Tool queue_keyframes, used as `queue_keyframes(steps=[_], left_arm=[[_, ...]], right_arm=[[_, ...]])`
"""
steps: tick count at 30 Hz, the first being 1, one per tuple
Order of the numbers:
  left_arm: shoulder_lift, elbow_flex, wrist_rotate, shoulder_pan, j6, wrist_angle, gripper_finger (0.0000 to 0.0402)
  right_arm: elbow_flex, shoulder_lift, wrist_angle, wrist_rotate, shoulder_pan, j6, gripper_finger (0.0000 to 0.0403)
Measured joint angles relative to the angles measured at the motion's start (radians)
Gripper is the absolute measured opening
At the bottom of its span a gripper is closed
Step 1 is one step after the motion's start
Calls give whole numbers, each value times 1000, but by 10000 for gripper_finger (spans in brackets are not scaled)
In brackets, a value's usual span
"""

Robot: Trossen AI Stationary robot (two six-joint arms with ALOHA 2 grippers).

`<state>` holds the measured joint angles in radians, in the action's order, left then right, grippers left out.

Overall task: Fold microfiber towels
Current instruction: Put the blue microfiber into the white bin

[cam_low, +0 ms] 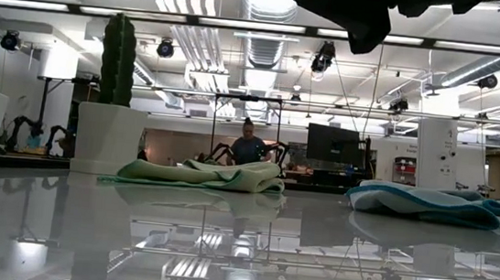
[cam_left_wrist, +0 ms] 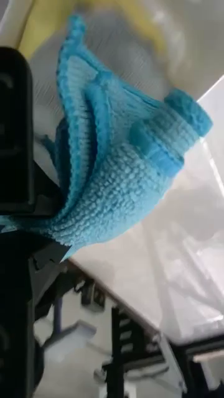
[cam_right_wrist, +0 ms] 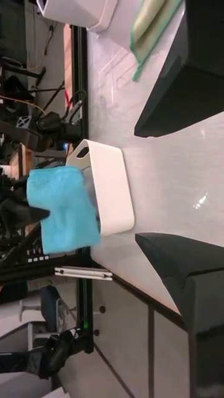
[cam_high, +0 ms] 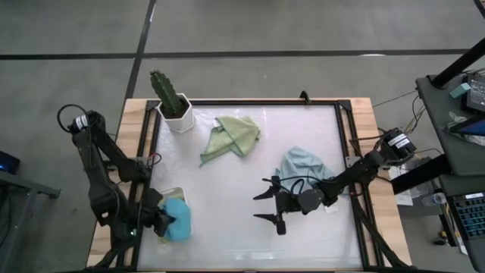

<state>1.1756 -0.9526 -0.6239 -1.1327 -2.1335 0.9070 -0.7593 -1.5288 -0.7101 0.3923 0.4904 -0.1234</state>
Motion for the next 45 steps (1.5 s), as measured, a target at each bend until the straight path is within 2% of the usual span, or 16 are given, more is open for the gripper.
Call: queue_keyframes(steps=[5, 10, 16, 20, 25, 27, 31, 33, 39, 45], left_arm=[[-18, 11, -3, 0, -5, 103, 1], [-15, 34, 44, 1, -11, 97, 4], [6, 57, 45, 6, -26, 78, 8], [7, 74, 69, 7, -24, 79, 26], [5, 76, 77, 6, 0, 86, 68], [2, 70, 115, 6, 6, 113, 88], [-1, 69, 286, 6, 14, 173, 128], [-1, 72, 335, 6, 18, 189, 145], [-11, 68, 365, 7, 45, 207, 181], [-37, 62, 427, 7, 51, 210, 189]], right_arm=[[0, 0, -1, 0, 0, -11, 252], [0, -4, -3, 0, 0, -16, 256], [0, -11, -4, 0, 0, -10, 255], [0, -11, -5, 0, 0, -10, 261], [0, -11, -4, 0, 0, -9, 265], [0, -11, -4, 0, 0, -7, 266], [0, -11, 2, 0, 0, -7, 265], [0, -11, 3, 0, 0, -7, 265], [0, -11, 3, 0, 0, -4, 267], [0, -11, 3, 0, 0, -6, 265]])
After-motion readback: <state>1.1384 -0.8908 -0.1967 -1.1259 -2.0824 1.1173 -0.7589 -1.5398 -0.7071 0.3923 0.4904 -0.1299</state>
